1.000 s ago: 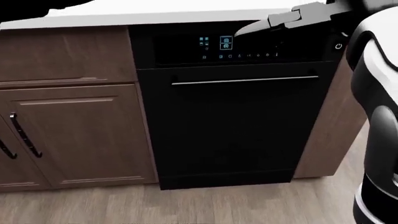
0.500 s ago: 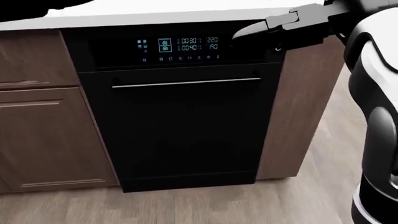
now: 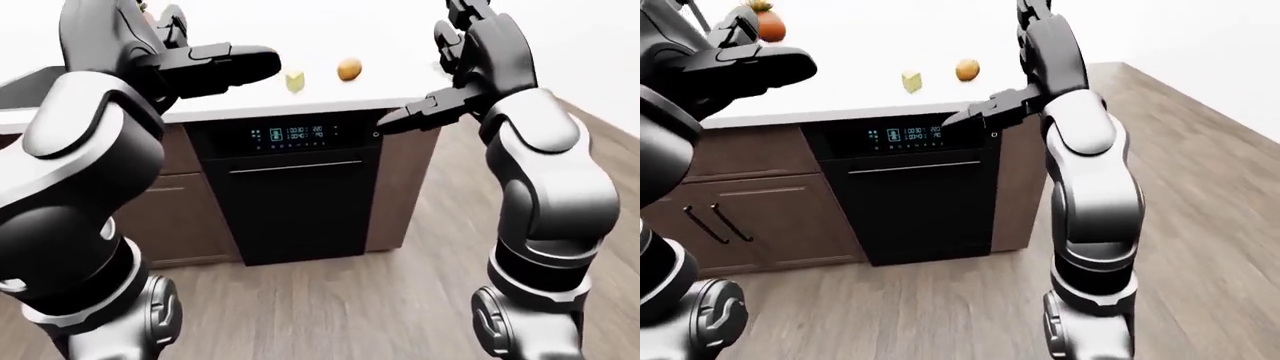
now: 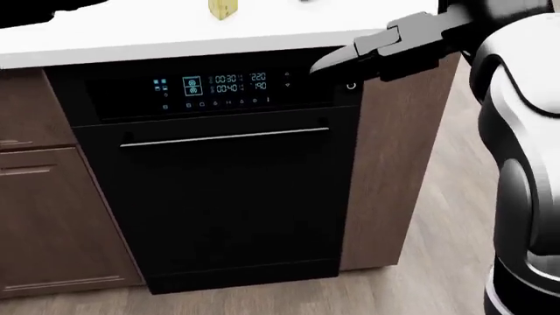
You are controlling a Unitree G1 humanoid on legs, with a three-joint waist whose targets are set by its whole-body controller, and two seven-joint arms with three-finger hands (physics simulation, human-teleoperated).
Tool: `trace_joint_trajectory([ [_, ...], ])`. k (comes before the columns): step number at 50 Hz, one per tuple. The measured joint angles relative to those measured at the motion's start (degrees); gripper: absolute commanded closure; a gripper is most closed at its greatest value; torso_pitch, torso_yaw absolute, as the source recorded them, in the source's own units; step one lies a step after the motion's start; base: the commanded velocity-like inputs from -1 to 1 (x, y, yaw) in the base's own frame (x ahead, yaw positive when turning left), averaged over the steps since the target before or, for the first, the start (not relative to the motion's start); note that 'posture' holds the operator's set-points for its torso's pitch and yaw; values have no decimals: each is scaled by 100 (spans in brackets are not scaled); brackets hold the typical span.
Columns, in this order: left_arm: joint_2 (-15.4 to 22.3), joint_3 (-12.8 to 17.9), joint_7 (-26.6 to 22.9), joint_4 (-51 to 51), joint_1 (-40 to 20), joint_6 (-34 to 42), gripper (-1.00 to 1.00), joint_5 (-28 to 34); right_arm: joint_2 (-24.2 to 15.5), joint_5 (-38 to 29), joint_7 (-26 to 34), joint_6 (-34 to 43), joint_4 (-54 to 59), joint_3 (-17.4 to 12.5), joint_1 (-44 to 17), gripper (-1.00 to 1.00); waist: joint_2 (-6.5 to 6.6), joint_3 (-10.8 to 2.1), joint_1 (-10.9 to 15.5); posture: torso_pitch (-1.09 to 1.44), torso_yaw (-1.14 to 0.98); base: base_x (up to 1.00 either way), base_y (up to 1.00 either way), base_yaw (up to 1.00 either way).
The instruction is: Place the bread and cheese on the cutting board.
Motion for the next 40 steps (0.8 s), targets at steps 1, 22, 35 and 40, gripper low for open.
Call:
trace_joint_trajectory([
  [1,1,-18,-1,30,1,4,-100,10,6,-7,27,1,18,1,3,-100,-51,-10,9,0,0,61,10,0],
  [22,23,-16,-10,234,6,78,-100,27,104,-118,166,81,235,56,57,-100,-75,4,137,0,0,28,7,0],
  [35,-18,-177,-80,260,34,74,-100,-88,168,-230,31,72,289,-165,103,-100,-60,118,-78,0,0,6,2,0],
  [40,14,-82,-47,179,-16,31,-100,-40,150,-173,30,81,203,-70,43,-100,-163,-25,-85,0,0,0,0,0],
])
